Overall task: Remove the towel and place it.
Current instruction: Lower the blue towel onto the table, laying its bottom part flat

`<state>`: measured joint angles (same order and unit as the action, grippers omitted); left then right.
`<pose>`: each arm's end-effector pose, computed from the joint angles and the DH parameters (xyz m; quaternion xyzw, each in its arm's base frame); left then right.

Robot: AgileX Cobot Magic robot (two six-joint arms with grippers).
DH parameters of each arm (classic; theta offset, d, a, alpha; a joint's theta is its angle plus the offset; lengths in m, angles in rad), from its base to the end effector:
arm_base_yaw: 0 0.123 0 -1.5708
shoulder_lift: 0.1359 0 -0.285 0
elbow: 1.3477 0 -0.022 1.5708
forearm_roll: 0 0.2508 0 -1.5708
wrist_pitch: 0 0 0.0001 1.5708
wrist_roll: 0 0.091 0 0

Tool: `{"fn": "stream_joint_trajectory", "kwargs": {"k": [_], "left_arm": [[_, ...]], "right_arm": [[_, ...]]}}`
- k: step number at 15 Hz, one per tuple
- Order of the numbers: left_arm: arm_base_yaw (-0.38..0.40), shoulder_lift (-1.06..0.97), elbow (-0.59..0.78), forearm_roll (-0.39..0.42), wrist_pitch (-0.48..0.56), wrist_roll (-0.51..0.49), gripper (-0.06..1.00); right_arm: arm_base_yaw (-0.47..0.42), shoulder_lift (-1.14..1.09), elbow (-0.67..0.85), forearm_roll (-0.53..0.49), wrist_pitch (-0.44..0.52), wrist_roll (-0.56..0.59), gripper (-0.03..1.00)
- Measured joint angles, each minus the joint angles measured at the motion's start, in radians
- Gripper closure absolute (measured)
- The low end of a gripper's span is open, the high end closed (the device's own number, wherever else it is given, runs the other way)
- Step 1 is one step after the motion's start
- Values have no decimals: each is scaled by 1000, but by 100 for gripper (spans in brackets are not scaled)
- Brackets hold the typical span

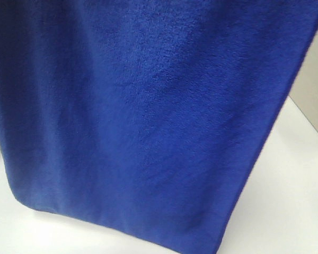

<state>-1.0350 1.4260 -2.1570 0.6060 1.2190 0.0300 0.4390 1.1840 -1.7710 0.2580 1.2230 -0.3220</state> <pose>0.1570 -0.1690 0.5809 0.3446 0.7206 0.0006 0.6017 0.1602 0.0994 0.5275 -0.3407 0.7954 0.1551 0.4767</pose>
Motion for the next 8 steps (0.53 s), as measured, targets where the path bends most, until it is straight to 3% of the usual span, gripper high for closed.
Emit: {"fn": "stream_joint_trajectory", "kwargs": {"k": [2,4,6,8], "left_arm": [[55,61,-1,12,0,12,94],[162,135,-1,15,0,-5,94],[288,211,-1,17,-73,-16,94],[402,300,-1,-4,-253,-30,94]], "right_arm": [[0,68,0,-55,-30,-7,95],[0,150,0,-138,-160,-9,95],[0,233,0,-214,-388,-9,95],[0,342,0,-267,-669,-11,95]]}}
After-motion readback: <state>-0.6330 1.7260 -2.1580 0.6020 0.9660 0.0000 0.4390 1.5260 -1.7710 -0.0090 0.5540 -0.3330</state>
